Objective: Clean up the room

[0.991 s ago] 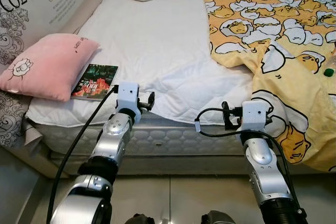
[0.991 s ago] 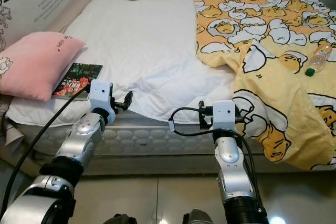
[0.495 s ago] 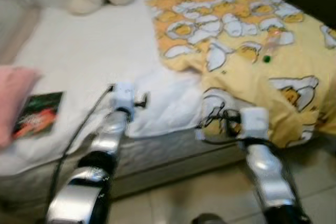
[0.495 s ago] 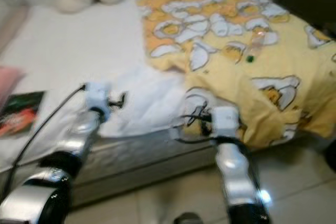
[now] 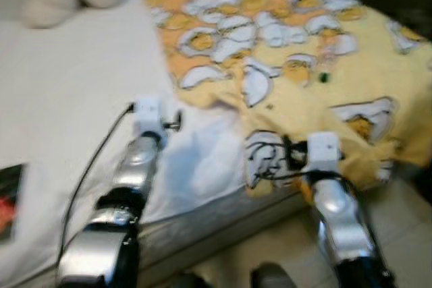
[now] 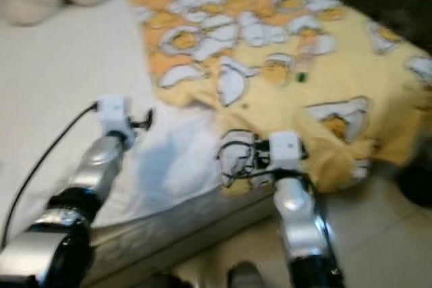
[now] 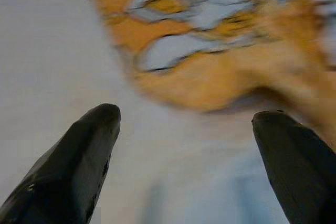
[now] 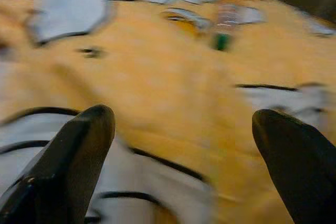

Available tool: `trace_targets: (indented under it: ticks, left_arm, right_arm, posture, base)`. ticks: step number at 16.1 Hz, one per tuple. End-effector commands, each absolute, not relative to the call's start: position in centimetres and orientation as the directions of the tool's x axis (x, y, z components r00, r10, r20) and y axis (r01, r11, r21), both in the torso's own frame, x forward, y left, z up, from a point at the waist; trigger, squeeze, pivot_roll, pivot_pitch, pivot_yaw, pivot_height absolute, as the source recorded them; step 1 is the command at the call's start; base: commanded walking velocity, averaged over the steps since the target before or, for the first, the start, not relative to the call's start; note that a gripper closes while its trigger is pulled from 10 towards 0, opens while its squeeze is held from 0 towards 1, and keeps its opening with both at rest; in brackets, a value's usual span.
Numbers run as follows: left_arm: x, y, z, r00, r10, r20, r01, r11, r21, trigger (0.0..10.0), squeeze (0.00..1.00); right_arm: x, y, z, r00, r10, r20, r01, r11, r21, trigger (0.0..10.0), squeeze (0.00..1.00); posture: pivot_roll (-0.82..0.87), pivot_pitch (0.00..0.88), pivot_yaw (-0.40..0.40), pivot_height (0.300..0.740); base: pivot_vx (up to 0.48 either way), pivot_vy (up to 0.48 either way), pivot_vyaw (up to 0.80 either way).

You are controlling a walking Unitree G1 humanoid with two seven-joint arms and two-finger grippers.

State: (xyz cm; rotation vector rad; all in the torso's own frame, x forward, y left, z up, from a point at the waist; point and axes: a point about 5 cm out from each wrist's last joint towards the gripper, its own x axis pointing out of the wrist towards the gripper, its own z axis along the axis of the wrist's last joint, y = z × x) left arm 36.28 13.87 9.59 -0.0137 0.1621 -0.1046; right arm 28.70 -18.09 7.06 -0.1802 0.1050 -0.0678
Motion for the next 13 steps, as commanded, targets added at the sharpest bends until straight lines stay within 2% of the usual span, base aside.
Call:
trace_targets:
  ticks: [1, 8, 13]
  left_arm:
    - [36.35, 15.78, 9.79, 0.986, -0.054, -0.155, 0.054, 0.999, -0.004, 10.0, 0.0]
    - [36.63, 15.71, 10.21, 0.989, -0.042, -0.139, 0.044, 0.999, 0.011, 10.0, 0.0]
    - [35.99, 15.36, 9.28, 0.989, -0.011, -0.148, 0.02, 0.998, 0.059, 10.0, 0.0]
  right_arm:
    - [28.73, -16.84, 7.02, 0.994, -0.044, -0.097, 0.028, 0.986, -0.164, 10.0, 0.0]
    - [28.6, -16.82, 6.74, 0.991, -0.057, -0.117, 0.037, 0.985, -0.166, 10.0, 0.0]
    - [28.37, -16.85, 6.31, 0.987, -0.054, -0.149, 0.029, 0.985, -0.17, 10.0, 0.0]
  posture:
    - [-0.2, 0.002, 0.075, 0.711]
    - [-0.21, 0.006, 0.085, 0.711]
    - [-0.21, 0.01, 0.079, 0.69]
  base:
    - [0.0, 0.48, 0.0]
    - [0.0, 0.48, 0.0]
    - [0.0, 0.0, 0.49]
